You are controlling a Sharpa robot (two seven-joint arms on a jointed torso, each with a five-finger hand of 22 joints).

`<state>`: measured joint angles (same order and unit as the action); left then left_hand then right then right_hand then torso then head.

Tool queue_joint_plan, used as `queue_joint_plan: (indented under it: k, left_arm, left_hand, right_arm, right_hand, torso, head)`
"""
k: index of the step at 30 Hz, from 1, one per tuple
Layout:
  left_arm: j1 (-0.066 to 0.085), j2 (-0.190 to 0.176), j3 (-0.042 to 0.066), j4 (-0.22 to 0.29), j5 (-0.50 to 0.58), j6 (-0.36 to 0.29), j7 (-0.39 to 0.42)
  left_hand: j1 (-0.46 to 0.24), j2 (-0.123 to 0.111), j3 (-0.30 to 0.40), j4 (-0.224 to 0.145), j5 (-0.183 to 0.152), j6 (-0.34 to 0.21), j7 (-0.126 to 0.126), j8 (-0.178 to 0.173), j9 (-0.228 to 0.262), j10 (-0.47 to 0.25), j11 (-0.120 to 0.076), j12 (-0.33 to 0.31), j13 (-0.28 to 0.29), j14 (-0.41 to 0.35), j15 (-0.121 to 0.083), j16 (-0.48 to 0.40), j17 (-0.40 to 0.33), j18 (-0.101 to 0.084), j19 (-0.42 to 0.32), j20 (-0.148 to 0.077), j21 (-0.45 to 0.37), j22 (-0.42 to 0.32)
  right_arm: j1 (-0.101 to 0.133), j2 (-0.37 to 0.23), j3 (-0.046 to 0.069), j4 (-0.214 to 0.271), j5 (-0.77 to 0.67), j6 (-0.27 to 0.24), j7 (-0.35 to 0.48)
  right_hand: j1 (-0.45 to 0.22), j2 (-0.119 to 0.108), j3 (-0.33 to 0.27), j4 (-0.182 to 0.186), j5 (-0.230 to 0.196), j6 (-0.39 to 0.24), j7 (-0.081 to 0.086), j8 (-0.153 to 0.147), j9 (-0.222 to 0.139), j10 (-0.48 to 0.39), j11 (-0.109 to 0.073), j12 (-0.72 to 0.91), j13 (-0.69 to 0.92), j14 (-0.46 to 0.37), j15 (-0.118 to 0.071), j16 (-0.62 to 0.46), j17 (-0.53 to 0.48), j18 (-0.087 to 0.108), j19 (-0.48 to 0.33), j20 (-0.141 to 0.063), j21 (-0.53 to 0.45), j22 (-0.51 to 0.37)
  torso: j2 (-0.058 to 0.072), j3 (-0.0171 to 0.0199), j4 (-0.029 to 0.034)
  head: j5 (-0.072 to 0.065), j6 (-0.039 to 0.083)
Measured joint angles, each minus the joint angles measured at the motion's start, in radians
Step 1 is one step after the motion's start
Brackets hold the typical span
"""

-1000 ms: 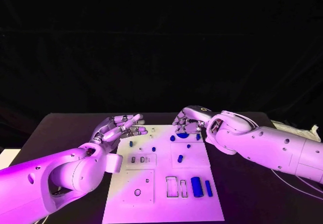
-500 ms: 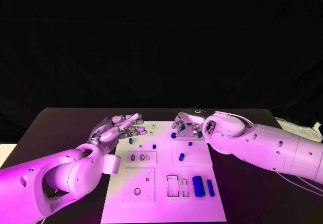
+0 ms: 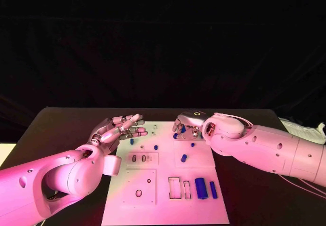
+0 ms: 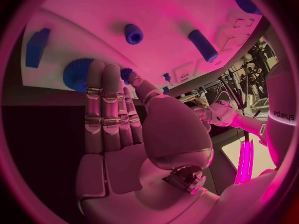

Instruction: Assemble the parts on the task board

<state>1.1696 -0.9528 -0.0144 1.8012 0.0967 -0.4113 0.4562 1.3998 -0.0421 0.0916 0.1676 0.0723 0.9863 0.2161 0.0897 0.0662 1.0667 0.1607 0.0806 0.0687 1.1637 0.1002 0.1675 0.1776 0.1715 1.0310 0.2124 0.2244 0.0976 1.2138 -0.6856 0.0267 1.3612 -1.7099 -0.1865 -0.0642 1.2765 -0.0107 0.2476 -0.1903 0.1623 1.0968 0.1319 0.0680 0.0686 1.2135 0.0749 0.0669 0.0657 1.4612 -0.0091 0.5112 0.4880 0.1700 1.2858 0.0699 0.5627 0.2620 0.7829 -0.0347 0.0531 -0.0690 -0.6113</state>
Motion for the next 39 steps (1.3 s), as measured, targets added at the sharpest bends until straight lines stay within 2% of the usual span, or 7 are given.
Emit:
queue_joint_plan:
  k: [6, 9, 13, 22, 25, 29, 39]
  left_arm:
    - [0.001, -0.004, 0.0, 0.0, 0.0, 0.0, -0.003]
    - [0.003, -0.005, 0.0, 0.001, 0.001, 0.0, -0.005]
    - [0.005, -0.005, 0.0, 0.001, 0.001, 0.0, -0.006]
    - [0.008, -0.007, 0.0, 0.002, 0.001, 0.0, -0.008]
    - [0.008, -0.007, 0.0, 0.002, 0.001, 0.0, -0.008]
    - [0.008, -0.007, 0.0, 0.001, 0.001, 0.0, -0.009]
    - [0.008, -0.01, 0.0, -0.003, 0.007, 0.002, -0.009]
  left_hand:
    - [0.0, 0.0, 0.0, 0.0, 0.0, 0.0, 0.0, 0.0, 0.0, 0.0, 0.0, 0.0, 0.0, 0.0, 0.0, 0.0, 0.001, 0.0, 0.0, 0.0, 0.0, 0.0]
    - [0.0, 0.0, 0.0, 0.0, 0.0, 0.0, 0.0, 0.0, 0.0, 0.0, 0.0, 0.0, 0.0, 0.0, 0.0, -0.005, 0.001, 0.0, 0.0, 0.0, 0.0, -0.001]
    - [0.0, 0.0, 0.0, 0.0, 0.0, 0.0, 0.0, 0.0, 0.0, 0.0, 0.0, 0.0, 0.0, 0.0, 0.0, -0.005, 0.0, 0.0, 0.0, 0.0, 0.0, -0.001]
    - [0.0, 0.0, 0.0, 0.0, 0.0, 0.0, 0.0, 0.0, 0.0, 0.0, 0.0, 0.0, 0.0, 0.0, 0.0, -0.005, 0.0, 0.0, 0.0, 0.0, 0.0, -0.001]
    - [0.0, 0.0, 0.0, 0.0, 0.0, 0.0, 0.0, 0.0, 0.0, 0.0, 0.0, 0.0, 0.0, 0.0, 0.0, -0.005, 0.0, 0.0, 0.0, 0.0, 0.0, -0.001]
    - [0.0, 0.0, 0.0, 0.0, 0.0, 0.0, 0.0, 0.0, 0.0, 0.0, 0.0, 0.0, 0.0, 0.0, 0.0, -0.005, 0.0, 0.0, 0.0, 0.0, 0.0, -0.001]
    - [0.0, 0.0, -0.003, -0.003, 0.0, 0.0, 0.0, 0.0, 0.0, 0.0, 0.0, 0.0, 0.0, 0.0, 0.0, -0.005, 0.001, 0.0, 0.0, 0.0, 0.0, -0.002]
  right_arm:
    - [0.0, 0.011, 0.0, -0.01, -0.002, 0.012, 0.004]
    - [0.0, 0.015, 0.0, -0.015, -0.002, 0.017, 0.007]
    - [0.0, 0.019, 0.002, -0.02, -0.002, 0.023, 0.012]
    - [0.003, 0.022, 0.004, -0.024, -0.002, 0.022, 0.024]
    - [0.002, 0.021, 0.002, -0.02, -0.002, 0.006, 0.028]
    - [-0.003, 0.018, 0.0, -0.008, 0.001, -0.035, 0.032]
    - [0.0, 0.046, 0.005, -0.012, 0.016, -0.157, 0.02]
  right_hand:
    - [0.011, -0.011, 0.047, 0.02, -0.015, 0.0, 0.0, 0.0, 0.0, 0.0, 0.0, 0.0, -0.001, 0.0, 0.0, 0.053, 0.053, 0.0, -0.015, 0.0, 0.044, 0.028]
    - [0.008, -0.017, 0.076, 0.032, -0.021, 0.005, 0.005, 0.0, 0.0, 0.0, 0.0, 0.0, -0.002, 0.0, 0.0, 0.099, 0.097, 0.0, -0.022, 0.0, 0.069, 0.043]
    - [0.012, -0.026, 0.117, 0.052, -0.027, 0.019, -0.001, -0.001, 0.001, 0.0, 0.0, 0.0, -0.002, 0.0, 0.0, 0.249, 0.238, 0.0, -0.022, 0.0, 0.112, 0.07]
    - [0.014, -0.026, 0.19, 0.077, -0.092, 0.059, -0.012, 0.006, 0.008, 0.044, -0.017, -0.004, -0.001, 0.004, -0.011, 0.481, 0.454, 0.0, -0.021, 0.0, 0.197, 0.131]
    - [0.024, -0.032, 0.21, 0.083, -0.099, 0.072, -0.01, 0.009, 0.01, 0.054, -0.017, -0.003, 0.0, 0.006, -0.013, 0.531, 0.501, 0.0, -0.013, -0.009, 0.252, 0.193]
    - [0.03, -0.037, 0.238, 0.091, -0.103, 0.074, -0.01, 0.009, 0.01, 0.057, -0.014, -0.003, 0.0, 0.007, -0.015, 0.568, 0.532, 0.0, -0.013, -0.009, 0.303, 0.245]
    - [0.037, -0.045, 0.258, 0.092, -0.111, 0.078, -0.009, 0.002, 0.01, 0.055, -0.016, -0.004, 0.0, 0.007, -0.014, 0.599, 0.557, 0.0, -0.025, -0.004, 0.348, 0.289]
  torso:
    - [0.005, -0.0012, 0.0013]
    - [0.007, -0.0017, 0.0023]
    - [0.009, -0.0027, 0.004]
    - [0.013, -0.0042, 0.008]
    - [0.015, -0.0048, 0.0091]
    - [0.016, -0.0055, 0.0105]
    - [0.02, -0.008, 0.0132]
  head:
    - [0.0, -0.002]
    - [-0.001, -0.001]
    - [-0.003, 0.0]
    - [-0.004, 0.001]
    - [-0.004, 0.003]
    - [-0.003, 0.008]
    - [-0.001, 0.017]
